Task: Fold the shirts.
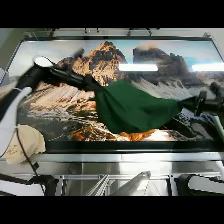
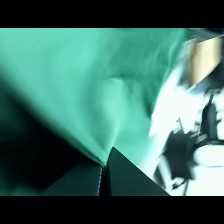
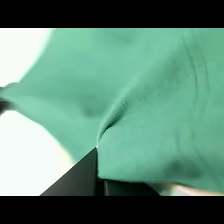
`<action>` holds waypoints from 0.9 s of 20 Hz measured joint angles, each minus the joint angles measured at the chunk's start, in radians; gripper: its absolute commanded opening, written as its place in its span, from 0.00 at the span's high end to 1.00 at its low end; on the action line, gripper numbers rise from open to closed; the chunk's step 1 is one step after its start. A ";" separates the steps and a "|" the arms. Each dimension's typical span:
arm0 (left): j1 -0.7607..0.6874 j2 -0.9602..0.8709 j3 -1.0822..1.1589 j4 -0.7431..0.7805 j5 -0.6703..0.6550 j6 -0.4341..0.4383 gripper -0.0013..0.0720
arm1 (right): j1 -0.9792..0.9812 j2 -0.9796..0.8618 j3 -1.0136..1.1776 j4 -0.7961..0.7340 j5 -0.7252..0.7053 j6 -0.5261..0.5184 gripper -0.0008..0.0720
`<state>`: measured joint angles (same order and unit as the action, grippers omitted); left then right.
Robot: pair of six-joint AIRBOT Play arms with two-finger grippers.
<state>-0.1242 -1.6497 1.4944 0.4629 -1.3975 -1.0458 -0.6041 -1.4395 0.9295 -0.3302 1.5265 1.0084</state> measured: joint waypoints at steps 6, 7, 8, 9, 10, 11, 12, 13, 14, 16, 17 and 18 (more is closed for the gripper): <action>0.180 0.363 0.185 -0.138 -0.077 -0.011 0.96 | 0.002 0.284 0.142 0.765 0.137 -0.053 0.96; 0.207 0.424 0.204 -0.145 -0.082 -0.011 0.96 | 0.002 0.331 0.152 0.816 0.137 -0.060 0.96; 0.229 0.476 0.217 -0.148 -0.087 -0.011 0.96 | 0.004 0.381 0.160 0.843 0.133 -0.068 0.96; 0.249 0.525 0.227 -0.146 -0.092 -0.012 0.95 | 0.005 0.426 0.166 0.841 0.116 -0.077 0.96; 0.267 0.572 0.230 -0.126 -0.096 -0.015 0.95 | 0.006 0.468 0.171 0.812 0.085 -0.084 0.96; 0.280 0.614 0.222 -0.092 -0.095 -0.015 0.95 | 0.008 0.505 0.173 0.758 0.044 -0.088 0.96; 0.290 0.649 0.202 -0.058 -0.093 -0.016 0.95 | 0.013 0.532 0.175 0.694 0.006 -0.091 0.96; 0.298 0.682 0.170 -0.025 -0.083 -0.016 0.95 | 0.023 0.553 0.177 0.621 -0.030 -0.095 0.96; 0.303 0.705 0.130 -0.002 -0.077 -0.016 0.95 | 0.037 0.566 0.177 0.555 -0.061 -0.098 0.96; 0.308 0.729 0.036 0.033 -0.069 -0.007 0.95 | 0.078 0.572 0.179 0.452 -0.118 -0.101 0.96; 0.310 0.726 -0.013 0.045 -0.062 0.006 0.95 | 0.108 0.565 0.179 0.401 -0.149 -0.102 0.96; 0.311 0.714 -0.055 0.053 -0.055 0.021 0.95 | 0.140 0.553 0.179 0.355 -0.180 -0.102 0.96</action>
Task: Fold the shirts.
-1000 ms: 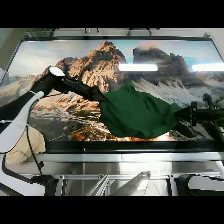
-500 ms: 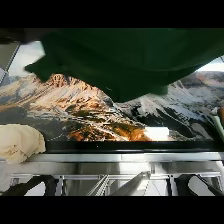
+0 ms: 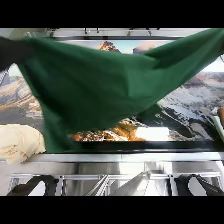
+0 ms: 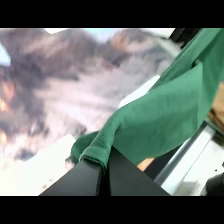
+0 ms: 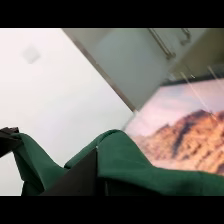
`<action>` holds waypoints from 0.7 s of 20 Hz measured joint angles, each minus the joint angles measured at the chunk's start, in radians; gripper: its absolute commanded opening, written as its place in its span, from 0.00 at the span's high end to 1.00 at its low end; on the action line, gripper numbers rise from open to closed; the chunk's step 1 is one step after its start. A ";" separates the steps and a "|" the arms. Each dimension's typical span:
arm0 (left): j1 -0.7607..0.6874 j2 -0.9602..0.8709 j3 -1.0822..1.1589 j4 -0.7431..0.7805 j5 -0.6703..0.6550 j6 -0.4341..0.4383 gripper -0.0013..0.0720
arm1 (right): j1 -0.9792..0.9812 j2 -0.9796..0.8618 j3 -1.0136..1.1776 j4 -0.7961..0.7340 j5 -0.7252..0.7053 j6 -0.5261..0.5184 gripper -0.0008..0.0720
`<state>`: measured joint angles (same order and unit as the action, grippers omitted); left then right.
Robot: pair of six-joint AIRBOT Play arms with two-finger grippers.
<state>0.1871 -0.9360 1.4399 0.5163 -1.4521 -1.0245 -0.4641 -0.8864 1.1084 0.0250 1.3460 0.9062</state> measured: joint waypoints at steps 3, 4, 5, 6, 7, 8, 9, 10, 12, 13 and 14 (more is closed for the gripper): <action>0.002 -0.089 -0.100 0.014 0.076 0.062 0.95 | 0.118 -0.073 0.000 -0.151 -0.122 -0.003 0.96; 0.002 -0.131 -0.118 0.018 0.113 0.080 0.95 | 0.159 -0.108 0.000 -0.200 -0.170 -0.003 0.96; 0.002 -0.180 -0.129 0.019 0.148 0.097 0.95 | 0.194 -0.148 0.000 -0.246 -0.217 -0.003 0.96; 0.002 -0.230 -0.130 0.018 0.173 0.111 0.95 | 0.224 -0.193 0.000 -0.282 -0.263 -0.004 0.96; 0.002 -0.290 -0.120 0.017 0.192 0.124 0.95 | 0.245 -0.236 0.000 -0.307 -0.304 -0.005 0.96; 0.000 -0.351 -0.101 0.014 0.208 0.134 0.94 | 0.262 -0.282 0.000 -0.329 -0.342 -0.007 0.96; -0.003 -0.408 -0.075 0.011 0.216 0.142 0.94 | 0.272 -0.324 0.000 -0.343 -0.378 -0.007 0.96; -0.008 -0.468 -0.041 0.010 0.227 0.148 0.67 | 0.280 -0.368 0.000 -0.355 -0.414 -0.007 0.96; -0.018 -0.575 0.036 0.007 0.238 0.154 0.01 | 0.288 -0.437 0.000 -0.370 -0.472 -0.007 0.46; -0.020 -0.618 0.078 0.007 0.238 0.153 0.01 | 0.288 -0.465 0.001 -0.374 -0.493 -0.011 0.20; -0.021 -0.656 0.119 0.007 0.233 0.145 0.01 | 0.284 -0.484 0.001 -0.381 -0.507 -0.019 0.20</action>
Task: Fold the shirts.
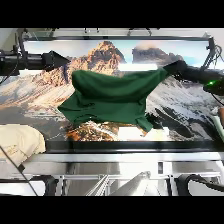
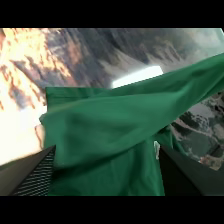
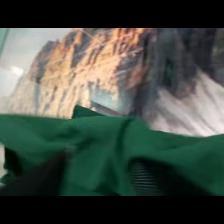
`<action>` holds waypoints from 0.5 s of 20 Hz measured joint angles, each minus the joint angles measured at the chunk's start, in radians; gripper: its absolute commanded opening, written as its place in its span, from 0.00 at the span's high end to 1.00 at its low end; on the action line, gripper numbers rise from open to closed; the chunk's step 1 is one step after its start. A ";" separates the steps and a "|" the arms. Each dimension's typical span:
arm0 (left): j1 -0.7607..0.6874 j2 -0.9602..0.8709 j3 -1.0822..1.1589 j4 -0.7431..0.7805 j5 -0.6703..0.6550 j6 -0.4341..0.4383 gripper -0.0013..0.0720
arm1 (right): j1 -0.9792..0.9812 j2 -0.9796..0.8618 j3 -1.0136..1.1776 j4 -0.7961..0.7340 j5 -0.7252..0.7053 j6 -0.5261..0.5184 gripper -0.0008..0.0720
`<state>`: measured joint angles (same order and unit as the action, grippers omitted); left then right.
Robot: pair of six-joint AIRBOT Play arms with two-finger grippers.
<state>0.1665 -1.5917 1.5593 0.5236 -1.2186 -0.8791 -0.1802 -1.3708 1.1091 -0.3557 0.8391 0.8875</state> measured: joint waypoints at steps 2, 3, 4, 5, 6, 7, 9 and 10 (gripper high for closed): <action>0.011 -0.061 0.087 0.012 -0.050 -0.041 0.01 | -0.032 -0.025 0.006 -0.016 -0.006 -0.010 0.20; 0.021 -0.078 0.121 0.025 -0.083 -0.071 0.01 | -0.056 -0.033 0.012 -0.036 -0.001 -0.009 0.20; 0.032 -0.090 0.150 0.042 -0.129 -0.107 0.01 | -0.086 -0.043 0.021 -0.066 0.019 0.012 0.20; 0.040 -0.097 0.167 0.054 -0.179 -0.142 0.01 | -0.115 -0.055 0.031 -0.100 0.047 0.039 0.20; 0.045 -0.100 0.170 0.069 -0.236 -0.180 0.01 | -0.145 -0.073 0.044 -0.132 0.077 0.066 0.20; 0.044 -0.098 0.154 0.077 -0.283 -0.214 0.01 | -0.174 -0.098 0.060 -0.160 0.109 0.092 0.20; 0.021 -0.069 0.066 0.089 -0.351 -0.266 0.01 | -0.215 -0.159 0.093 -0.196 0.179 0.118 0.20; -0.004 -0.047 -0.004 0.093 -0.359 -0.281 0.01 | -0.225 -0.195 0.110 -0.208 0.211 0.131 0.20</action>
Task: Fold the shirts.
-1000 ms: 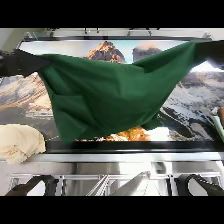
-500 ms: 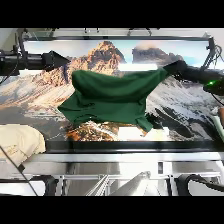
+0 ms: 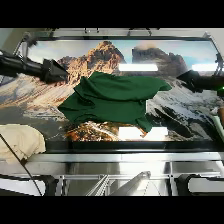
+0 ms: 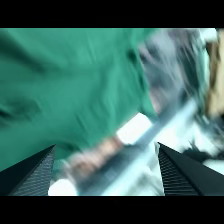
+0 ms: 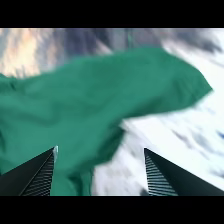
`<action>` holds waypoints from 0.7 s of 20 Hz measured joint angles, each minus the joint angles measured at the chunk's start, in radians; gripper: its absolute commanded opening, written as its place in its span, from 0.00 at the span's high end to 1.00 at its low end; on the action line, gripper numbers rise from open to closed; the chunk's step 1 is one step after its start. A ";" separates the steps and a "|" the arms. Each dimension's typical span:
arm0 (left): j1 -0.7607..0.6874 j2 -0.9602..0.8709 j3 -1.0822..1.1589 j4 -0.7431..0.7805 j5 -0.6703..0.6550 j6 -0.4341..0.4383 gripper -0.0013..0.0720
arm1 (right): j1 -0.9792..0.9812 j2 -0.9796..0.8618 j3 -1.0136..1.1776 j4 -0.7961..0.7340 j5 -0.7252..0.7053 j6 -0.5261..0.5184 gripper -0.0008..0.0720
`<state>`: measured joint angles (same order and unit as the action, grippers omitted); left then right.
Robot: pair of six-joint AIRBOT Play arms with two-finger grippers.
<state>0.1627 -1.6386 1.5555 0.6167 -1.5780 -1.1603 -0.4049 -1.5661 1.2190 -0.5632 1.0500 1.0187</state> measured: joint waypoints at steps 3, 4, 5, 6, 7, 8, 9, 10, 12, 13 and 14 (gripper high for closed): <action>-0.105 0.063 -0.240 0.008 0.070 -0.027 0.01 | 0.005 -0.117 0.056 -0.022 0.055 0.026 0.20; -0.148 0.077 -0.317 0.012 0.120 -0.030 0.01 | 0.016 -0.159 0.077 -0.024 0.068 0.032 0.20; -0.188 0.083 -0.380 0.016 0.169 -0.030 0.01 | 0.031 -0.198 0.101 -0.026 0.077 0.042 0.20; -0.231 0.084 -0.439 0.015 0.225 -0.034 0.01 | 0.045 -0.233 0.122 -0.031 0.081 0.052 0.20; -0.271 0.079 -0.484 0.016 0.274 -0.034 0.01 | 0.062 -0.267 0.146 -0.031 0.087 0.060 0.20; -0.306 0.067 -0.515 0.016 0.313 -0.035 0.01 | 0.078 -0.296 0.169 -0.028 0.090 0.063 0.20; -0.337 0.050 -0.535 0.016 0.342 -0.036 0.01 | 0.093 -0.321 0.190 -0.020 0.094 0.069 0.20; -0.366 0.027 -0.545 0.016 0.365 -0.037 0.01 | 0.109 -0.346 0.212 -0.007 0.095 0.072 0.20; -0.406 -0.027 -0.536 0.018 0.400 -0.037 0.11 | 0.134 -0.386 0.254 0.029 0.098 0.075 0.29; -0.420 -0.053 -0.517 0.007 0.401 -0.038 0.13 | 0.143 -0.402 0.273 0.048 0.098 0.082 0.41; -0.429 -0.080 -0.495 -0.002 0.404 -0.040 0.18 | 0.151 -0.417 0.291 0.072 0.101 0.082 0.42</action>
<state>-0.2665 -1.7184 1.0607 0.6151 -1.1744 -1.2007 -0.2535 -1.9831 1.5105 -0.4908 1.1507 1.1011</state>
